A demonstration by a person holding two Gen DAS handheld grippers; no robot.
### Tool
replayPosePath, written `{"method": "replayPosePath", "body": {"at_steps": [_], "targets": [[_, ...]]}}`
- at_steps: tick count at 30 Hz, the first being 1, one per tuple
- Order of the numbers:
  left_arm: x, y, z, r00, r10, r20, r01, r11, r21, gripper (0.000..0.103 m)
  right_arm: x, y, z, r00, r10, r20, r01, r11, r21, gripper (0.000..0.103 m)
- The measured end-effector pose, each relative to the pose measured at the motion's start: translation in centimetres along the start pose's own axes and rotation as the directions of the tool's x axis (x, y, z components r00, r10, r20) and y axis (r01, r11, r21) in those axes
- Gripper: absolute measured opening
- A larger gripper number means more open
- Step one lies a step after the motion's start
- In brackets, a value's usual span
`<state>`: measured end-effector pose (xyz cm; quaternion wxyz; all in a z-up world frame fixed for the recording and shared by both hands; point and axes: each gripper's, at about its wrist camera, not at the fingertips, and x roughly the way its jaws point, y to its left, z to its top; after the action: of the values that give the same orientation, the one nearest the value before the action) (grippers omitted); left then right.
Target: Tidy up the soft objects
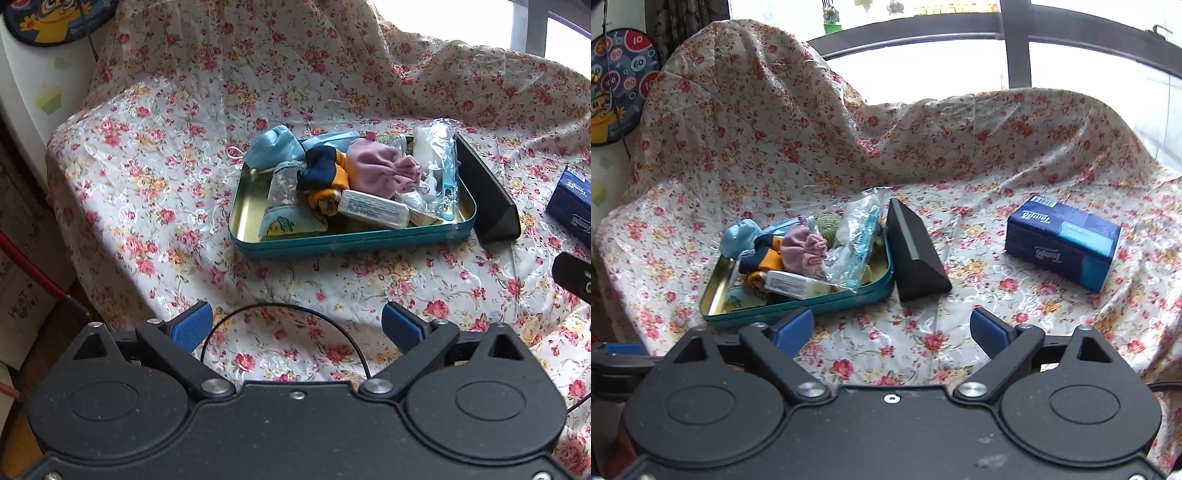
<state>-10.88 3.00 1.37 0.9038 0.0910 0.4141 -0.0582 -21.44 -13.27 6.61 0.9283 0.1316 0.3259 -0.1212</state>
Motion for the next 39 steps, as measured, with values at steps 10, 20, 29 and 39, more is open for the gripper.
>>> {"method": "replayPosePath", "body": {"at_steps": [10,20,29,39], "targets": [[0.7,0.5,-1.2,1.0,0.017,-0.023,-0.019,0.999,-0.051,0.096,0.6,0.7,-0.3,1.0,-0.008,-0.031,0.007,1.0,-0.029,0.096],[1.5,0.2,-1.9,0.999,0.018,-0.038,-0.019,0.999,-0.034,0.097,1.3,0.8,-0.4,0.998,-0.02,-0.058,0.018,0.999,-0.036,0.097],[1.6,0.5,-1.9,1.0,0.023,-0.021,-0.024,0.999,-0.044,0.097,2.2,1.1,-0.8,0.995,-0.037,-0.097,0.033,0.999,-0.041,0.098],[1.8,0.4,-2.0,0.999,0.02,-0.025,-0.021,0.999,-0.041,0.097,2.7,0.9,-1.2,0.992,-0.044,-0.121,0.04,0.998,-0.04,0.099]]}}
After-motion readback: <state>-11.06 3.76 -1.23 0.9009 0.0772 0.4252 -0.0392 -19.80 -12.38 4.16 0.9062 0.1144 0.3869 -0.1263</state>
